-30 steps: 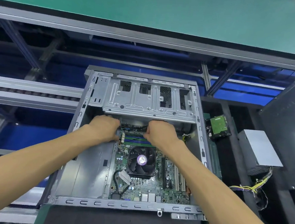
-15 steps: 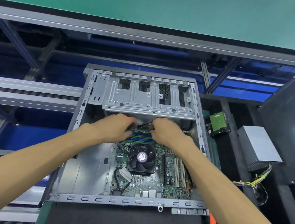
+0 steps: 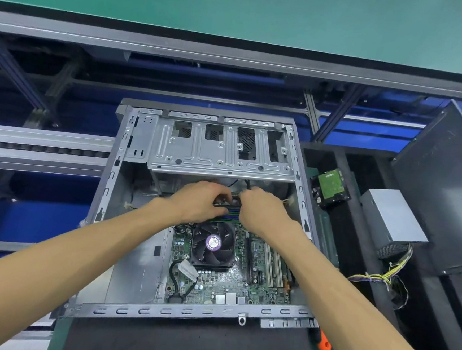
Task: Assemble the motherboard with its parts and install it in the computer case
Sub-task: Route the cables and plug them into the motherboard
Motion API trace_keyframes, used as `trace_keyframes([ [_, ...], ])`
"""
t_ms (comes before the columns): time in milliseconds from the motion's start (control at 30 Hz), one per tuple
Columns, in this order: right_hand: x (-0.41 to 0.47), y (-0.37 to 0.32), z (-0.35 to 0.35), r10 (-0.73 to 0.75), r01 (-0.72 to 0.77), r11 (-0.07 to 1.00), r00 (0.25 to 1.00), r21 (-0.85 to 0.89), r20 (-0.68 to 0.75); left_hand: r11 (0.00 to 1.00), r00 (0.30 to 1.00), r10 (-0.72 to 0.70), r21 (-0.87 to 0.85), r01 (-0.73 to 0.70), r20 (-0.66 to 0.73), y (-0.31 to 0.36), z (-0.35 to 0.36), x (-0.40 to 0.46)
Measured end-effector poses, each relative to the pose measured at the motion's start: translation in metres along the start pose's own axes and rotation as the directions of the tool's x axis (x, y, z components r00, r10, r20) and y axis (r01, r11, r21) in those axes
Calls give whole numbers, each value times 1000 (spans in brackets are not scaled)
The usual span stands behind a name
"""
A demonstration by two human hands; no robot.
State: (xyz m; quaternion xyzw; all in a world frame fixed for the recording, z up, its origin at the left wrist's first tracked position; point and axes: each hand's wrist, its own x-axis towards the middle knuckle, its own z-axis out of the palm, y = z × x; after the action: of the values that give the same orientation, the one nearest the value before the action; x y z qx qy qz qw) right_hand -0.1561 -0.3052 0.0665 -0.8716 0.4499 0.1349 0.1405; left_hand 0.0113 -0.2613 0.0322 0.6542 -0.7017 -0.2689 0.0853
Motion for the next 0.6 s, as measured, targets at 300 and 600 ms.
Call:
trace_keyframes([
  [300,-19,15,-19,-119,119,983,993,140,-9,995,998,8,104,-1,-62,12,17,14],
  [600,-67,36,-41,-35,167,934,922,315,-386,998,994,-16,66,24,-111,14,11,12],
])
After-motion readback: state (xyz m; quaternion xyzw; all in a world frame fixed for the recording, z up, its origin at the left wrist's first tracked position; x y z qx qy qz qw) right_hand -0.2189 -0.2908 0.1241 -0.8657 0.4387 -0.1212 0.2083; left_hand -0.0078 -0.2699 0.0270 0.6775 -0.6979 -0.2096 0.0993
